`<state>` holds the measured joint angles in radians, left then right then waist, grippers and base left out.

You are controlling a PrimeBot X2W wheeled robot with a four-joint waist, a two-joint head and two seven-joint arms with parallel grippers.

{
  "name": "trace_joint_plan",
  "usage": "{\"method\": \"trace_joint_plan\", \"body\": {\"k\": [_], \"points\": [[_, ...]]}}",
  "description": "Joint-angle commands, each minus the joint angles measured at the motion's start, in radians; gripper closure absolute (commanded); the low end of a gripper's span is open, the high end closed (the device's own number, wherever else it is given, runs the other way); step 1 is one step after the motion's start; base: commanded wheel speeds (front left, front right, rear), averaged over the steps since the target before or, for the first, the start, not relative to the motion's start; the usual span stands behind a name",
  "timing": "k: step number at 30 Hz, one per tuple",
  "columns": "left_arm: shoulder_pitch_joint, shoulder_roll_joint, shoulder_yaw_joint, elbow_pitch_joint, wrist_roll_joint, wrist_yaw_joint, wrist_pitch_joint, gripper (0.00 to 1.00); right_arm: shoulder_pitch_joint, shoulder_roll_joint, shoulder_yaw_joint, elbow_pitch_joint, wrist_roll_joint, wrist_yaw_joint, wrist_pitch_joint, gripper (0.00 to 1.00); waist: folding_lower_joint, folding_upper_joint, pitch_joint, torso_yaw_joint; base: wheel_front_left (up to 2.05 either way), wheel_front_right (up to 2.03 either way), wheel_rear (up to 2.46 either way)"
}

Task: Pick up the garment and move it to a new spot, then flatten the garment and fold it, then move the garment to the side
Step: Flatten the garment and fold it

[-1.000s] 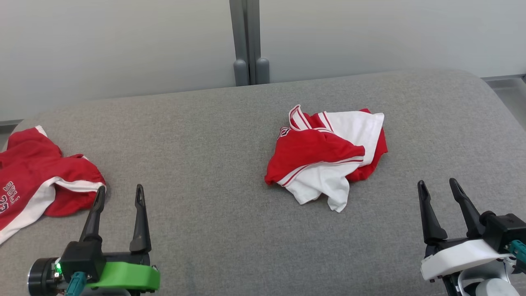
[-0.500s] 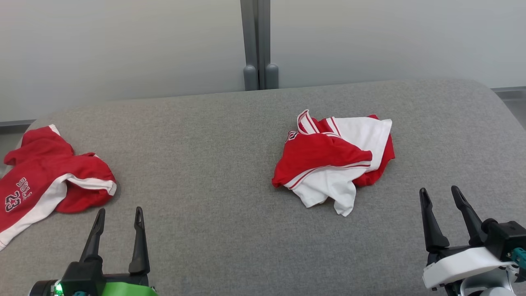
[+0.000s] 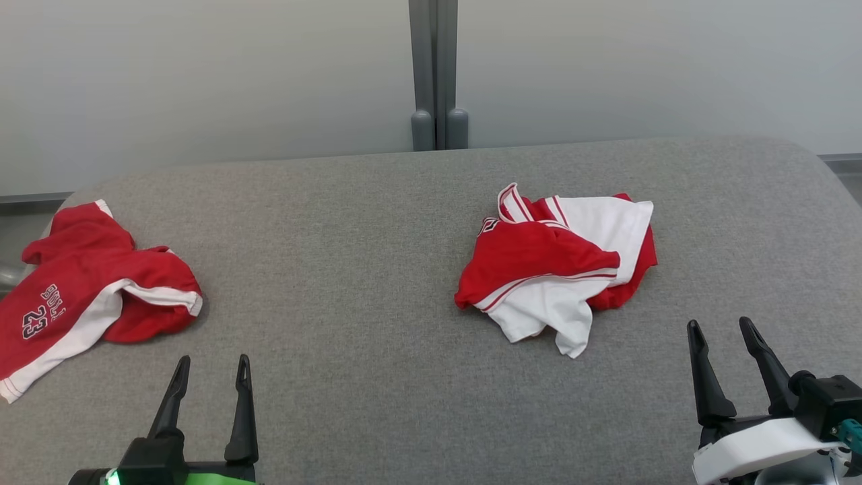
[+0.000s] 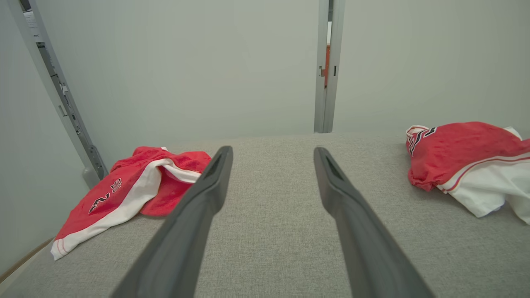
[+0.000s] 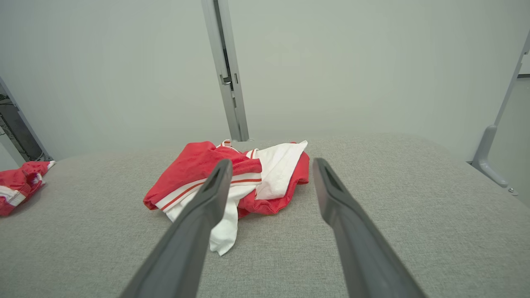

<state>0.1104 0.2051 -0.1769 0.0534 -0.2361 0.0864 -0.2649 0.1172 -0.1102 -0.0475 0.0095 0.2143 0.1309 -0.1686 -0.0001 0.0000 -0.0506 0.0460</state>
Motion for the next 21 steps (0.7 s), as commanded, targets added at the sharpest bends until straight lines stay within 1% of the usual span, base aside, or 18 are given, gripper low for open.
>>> {"method": "trace_joint_plan", "body": {"k": [1,8,13,21], "points": [[-0.006,0.002,0.000,0.006,0.001,-0.004,0.001,0.00,0.012,0.001,-0.001,-0.008,-0.011,0.000,0.003,0.00,0.0001,0.0000,0.001,0.001,0.00,0.00,0.00],[-0.024,-0.004,-0.001,0.028,-0.008,0.001,0.001,0.00,0.025,0.005,0.003,-0.027,-0.012,0.000,0.016,0.00,0.0001,0.0000,0.005,-0.003,0.00,0.00,0.00],[-0.032,0.006,0.001,0.037,-0.001,0.012,0.003,0.00,0.033,0.009,0.001,-0.037,-0.016,0.000,0.023,0.00,0.0001,0.0000,0.005,-0.006,0.00,0.00,0.00],[-0.029,0.018,0.008,0.010,-0.009,0.028,0.032,0.00,0.035,0.011,-0.005,-0.050,-0.020,0.000,0.034,0.00,0.0001,0.0000,0.001,-0.005,0.00,0.00,0.00]]}}
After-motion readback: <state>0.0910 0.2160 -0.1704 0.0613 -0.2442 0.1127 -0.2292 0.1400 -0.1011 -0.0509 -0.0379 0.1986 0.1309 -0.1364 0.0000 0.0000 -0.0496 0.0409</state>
